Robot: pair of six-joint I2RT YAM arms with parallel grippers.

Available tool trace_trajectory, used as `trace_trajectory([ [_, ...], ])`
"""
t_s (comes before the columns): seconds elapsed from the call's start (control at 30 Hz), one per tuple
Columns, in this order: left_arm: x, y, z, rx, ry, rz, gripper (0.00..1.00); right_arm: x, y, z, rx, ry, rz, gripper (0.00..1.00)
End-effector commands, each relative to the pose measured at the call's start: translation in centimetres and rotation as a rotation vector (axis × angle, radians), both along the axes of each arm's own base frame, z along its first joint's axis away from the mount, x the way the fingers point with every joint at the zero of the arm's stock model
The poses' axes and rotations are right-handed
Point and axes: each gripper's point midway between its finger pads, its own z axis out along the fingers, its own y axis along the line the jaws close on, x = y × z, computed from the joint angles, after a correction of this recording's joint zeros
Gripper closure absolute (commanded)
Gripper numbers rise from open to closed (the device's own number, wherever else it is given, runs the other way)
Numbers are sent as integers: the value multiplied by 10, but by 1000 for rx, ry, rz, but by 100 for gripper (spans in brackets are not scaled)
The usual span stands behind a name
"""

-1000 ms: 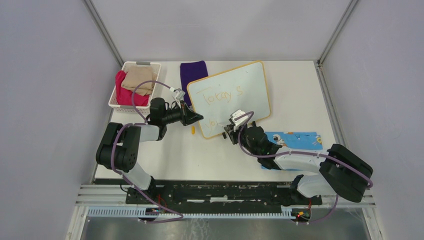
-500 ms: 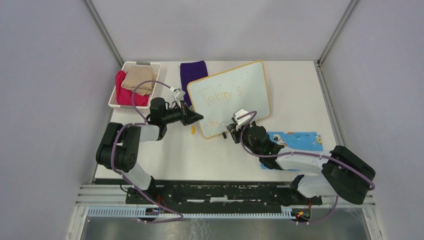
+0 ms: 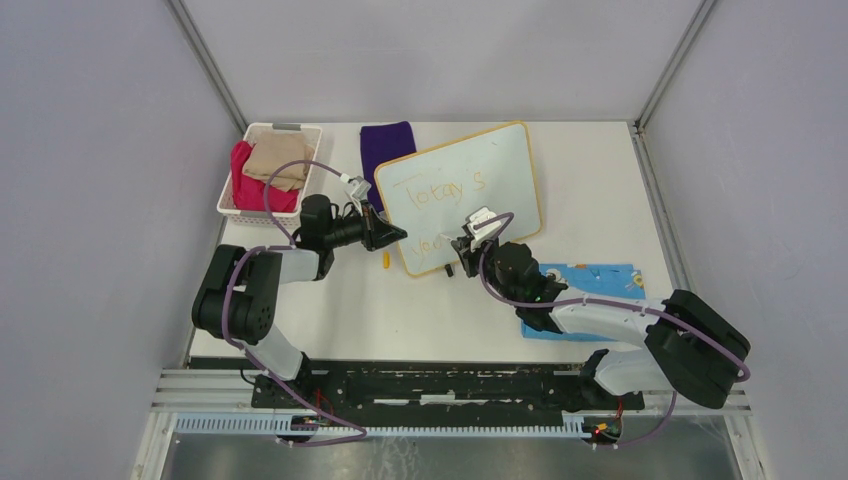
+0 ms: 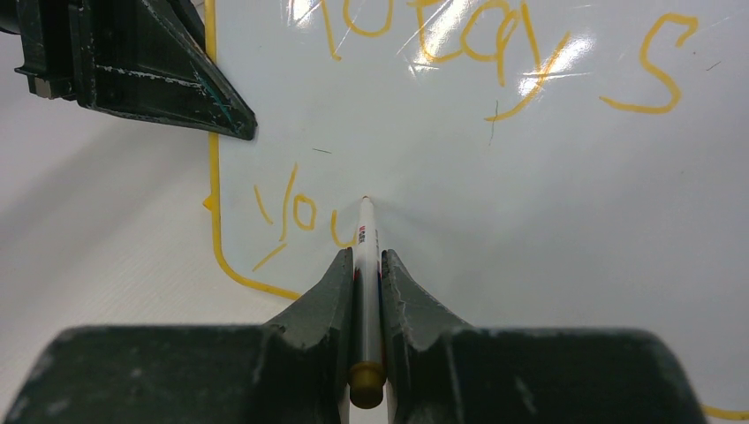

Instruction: Write a sentence on the whiteboard

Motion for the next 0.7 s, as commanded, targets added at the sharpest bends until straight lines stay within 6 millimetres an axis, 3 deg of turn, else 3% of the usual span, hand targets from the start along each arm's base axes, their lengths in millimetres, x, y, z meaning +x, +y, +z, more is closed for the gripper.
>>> trace_trajectory([
  [0.0, 2, 8, -38, 112, 40, 48, 98, 9, -1, 11, 17, -29, -26, 100],
  [0.47, 2, 8, -39, 114, 42, 49, 98, -7, -14, -19, 1, 30, -22, 100],
  [0.67, 1, 7, -38, 114, 42, 48, 98, -9, -20, -21, -2, 32, -31, 100],
])
